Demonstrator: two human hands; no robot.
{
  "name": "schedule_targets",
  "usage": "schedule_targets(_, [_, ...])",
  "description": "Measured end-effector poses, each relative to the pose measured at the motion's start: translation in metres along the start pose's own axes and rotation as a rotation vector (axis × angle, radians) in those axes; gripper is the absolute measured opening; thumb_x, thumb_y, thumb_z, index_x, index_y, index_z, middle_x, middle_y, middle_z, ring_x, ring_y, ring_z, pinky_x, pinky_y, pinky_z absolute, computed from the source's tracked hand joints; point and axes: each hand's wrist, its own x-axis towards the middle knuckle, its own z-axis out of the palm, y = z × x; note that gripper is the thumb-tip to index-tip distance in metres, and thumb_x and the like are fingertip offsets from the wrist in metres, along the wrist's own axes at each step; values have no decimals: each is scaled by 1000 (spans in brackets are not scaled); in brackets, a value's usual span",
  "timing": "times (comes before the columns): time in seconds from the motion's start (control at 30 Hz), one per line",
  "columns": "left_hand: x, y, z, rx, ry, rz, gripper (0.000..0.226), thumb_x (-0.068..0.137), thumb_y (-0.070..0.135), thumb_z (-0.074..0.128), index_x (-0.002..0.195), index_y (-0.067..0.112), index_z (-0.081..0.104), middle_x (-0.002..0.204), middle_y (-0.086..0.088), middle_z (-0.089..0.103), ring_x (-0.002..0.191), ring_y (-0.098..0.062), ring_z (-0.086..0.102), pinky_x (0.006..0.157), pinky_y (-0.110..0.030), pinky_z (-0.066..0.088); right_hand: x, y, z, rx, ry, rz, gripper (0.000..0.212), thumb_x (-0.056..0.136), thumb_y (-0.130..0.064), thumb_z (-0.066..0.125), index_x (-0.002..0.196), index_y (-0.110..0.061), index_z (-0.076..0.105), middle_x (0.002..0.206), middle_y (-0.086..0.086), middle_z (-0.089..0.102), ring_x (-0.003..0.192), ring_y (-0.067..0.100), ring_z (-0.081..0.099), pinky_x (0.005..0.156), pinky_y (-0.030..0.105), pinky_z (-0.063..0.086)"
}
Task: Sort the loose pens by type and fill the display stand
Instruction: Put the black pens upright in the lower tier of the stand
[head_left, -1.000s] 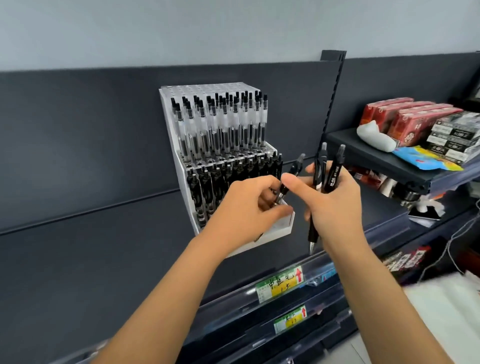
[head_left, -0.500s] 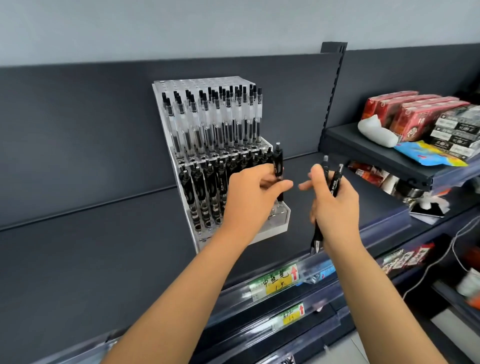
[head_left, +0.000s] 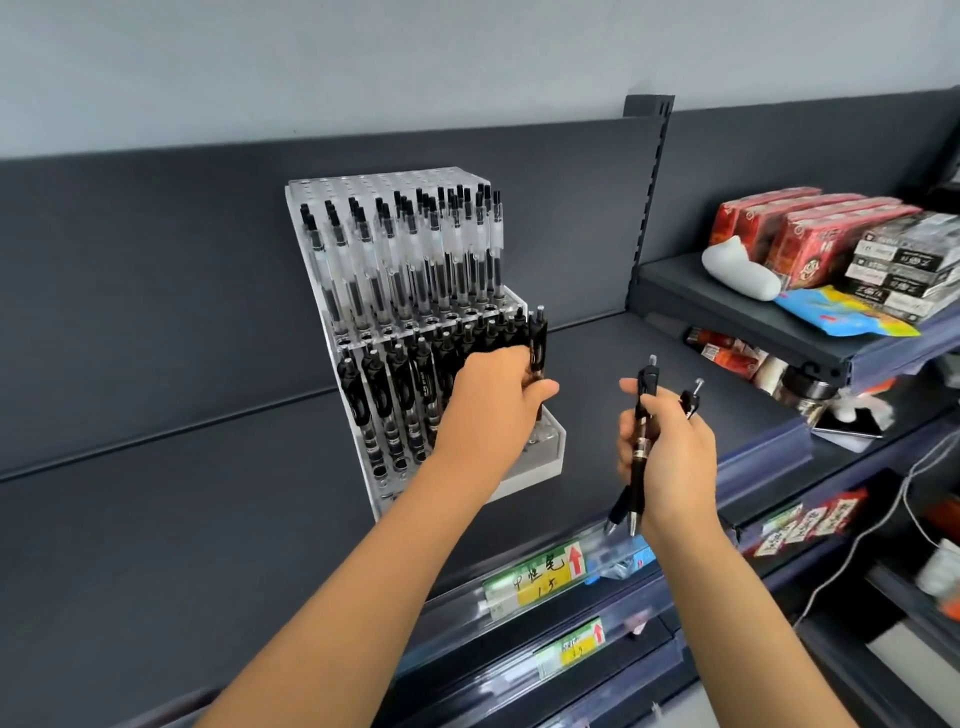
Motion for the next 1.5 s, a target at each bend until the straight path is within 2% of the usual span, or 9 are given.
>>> schedule_targets(0.1, [-1,-1,8,80,-70,-77,35,91,32,64,73,5,51,71,-9,57,72,-27,55,68,-41,49,-1,2,1,-18,28,-24,21,96,-13,48,104,-7,66,77,0,59,52,11,39,52,24,33])
schedule_targets(0.3, [-3,4,9,108,-100,-111,32,93,29,61,74,9,47,68,-4,49,71,-25,51,63,-33,40,-7,4,5,-84,11,-88,12,87,-27,68,99,-30,67,87,-2,64,74,11,56,69,25,44])
schedule_targets(0.63, [-5,20,7,273,-179,-96,37,96,13,56,65,11,35,64,-3,42,70,-26,52,58,-32,40,-24,-5,13,-194,-4,-238,25,79,-29,76,100,-33,63,89,4,66,74,14,59,66,24,51])
schedule_targets(0.8, [-7,15,4,222,-195,-139,36,96,25,56,68,10,40,64,-3,43,76,-28,56,59,-33,39,-28,-14,7,-230,13,-260,23,80,-30,76,98,-35,61,85,-2,62,70,9,54,52,5,42])
schedule_targets(0.97, [-16,10,-8,228,-232,-3,48,93,38,59,56,11,44,57,-4,48,61,-26,52,56,-30,40,-31,-21,2,-271,-38,-195,23,78,-31,77,92,-34,59,84,4,66,70,16,62,50,5,42])
schedule_targets(1.07, [-21,11,-23,10,-289,132,31,88,40,63,71,14,66,66,3,63,62,-11,59,59,-27,48,-35,-26,3,-220,-64,-175,22,78,-24,78,90,-27,59,85,9,69,66,18,67,47,7,43])
schedule_targets(1.2, [-29,20,-41,-303,-254,202,6,84,21,69,84,15,71,71,5,70,62,-6,63,61,-22,53,-39,-33,11,-86,-148,-148,22,77,-15,78,90,-16,60,76,10,70,62,21,68,55,20,51])
schedule_targets(1.37, [-30,14,-49,-395,-276,173,21,72,20,83,87,14,70,77,1,72,69,-12,68,68,-25,57,-46,-45,18,-115,-169,-89,23,79,-18,77,93,-12,60,79,9,67,44,6,60,36,10,35])
schedule_targets(1.5, [-31,5,-48,-382,-180,136,26,85,14,70,110,14,64,88,5,70,75,-12,67,72,-25,54,-51,-49,15,-234,-220,-37,30,86,-37,66,102,-11,64,90,6,73,66,23,72,32,13,28])
